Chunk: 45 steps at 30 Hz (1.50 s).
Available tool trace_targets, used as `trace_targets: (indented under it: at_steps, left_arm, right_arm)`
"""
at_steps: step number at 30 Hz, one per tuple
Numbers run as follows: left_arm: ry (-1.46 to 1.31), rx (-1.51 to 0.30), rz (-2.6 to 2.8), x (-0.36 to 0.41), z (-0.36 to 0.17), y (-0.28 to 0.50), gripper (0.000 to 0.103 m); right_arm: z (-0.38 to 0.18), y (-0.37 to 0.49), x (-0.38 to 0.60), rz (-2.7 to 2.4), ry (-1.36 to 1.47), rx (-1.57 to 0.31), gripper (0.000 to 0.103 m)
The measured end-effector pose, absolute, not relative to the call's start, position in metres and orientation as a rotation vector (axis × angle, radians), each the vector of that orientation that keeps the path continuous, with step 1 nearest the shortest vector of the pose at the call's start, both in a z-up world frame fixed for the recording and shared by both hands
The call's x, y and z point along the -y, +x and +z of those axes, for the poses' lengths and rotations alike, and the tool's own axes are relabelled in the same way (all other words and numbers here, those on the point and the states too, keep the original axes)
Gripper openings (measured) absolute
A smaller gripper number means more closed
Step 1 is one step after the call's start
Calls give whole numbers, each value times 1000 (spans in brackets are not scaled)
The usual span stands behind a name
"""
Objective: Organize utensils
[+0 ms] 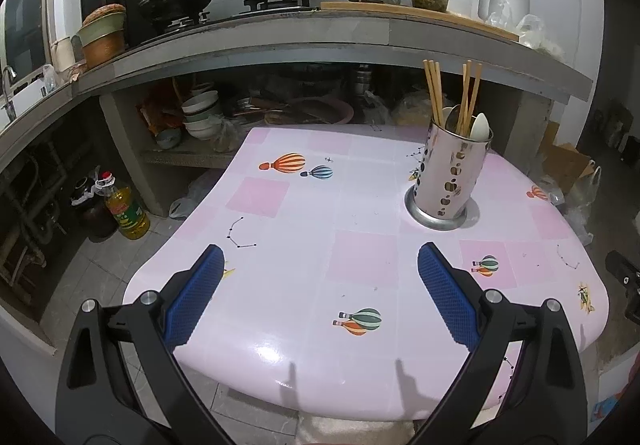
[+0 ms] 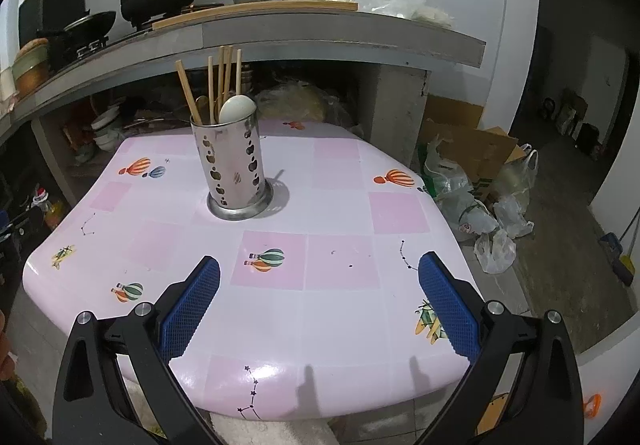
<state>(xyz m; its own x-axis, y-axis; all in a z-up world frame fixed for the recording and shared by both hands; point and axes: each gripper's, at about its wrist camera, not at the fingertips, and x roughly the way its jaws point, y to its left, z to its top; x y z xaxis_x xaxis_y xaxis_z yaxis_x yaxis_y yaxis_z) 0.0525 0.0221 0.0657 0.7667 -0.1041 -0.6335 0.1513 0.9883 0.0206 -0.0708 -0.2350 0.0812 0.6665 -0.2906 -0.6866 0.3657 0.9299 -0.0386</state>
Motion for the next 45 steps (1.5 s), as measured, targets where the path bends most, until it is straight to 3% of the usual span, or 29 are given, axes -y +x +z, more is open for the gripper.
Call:
trace_targets:
  at_steps: [45]
  left_arm:
    - [59,-705,-159,-20,62,51,94]
  right_arm:
    - [80,-69,225,-349,100,-758,97]
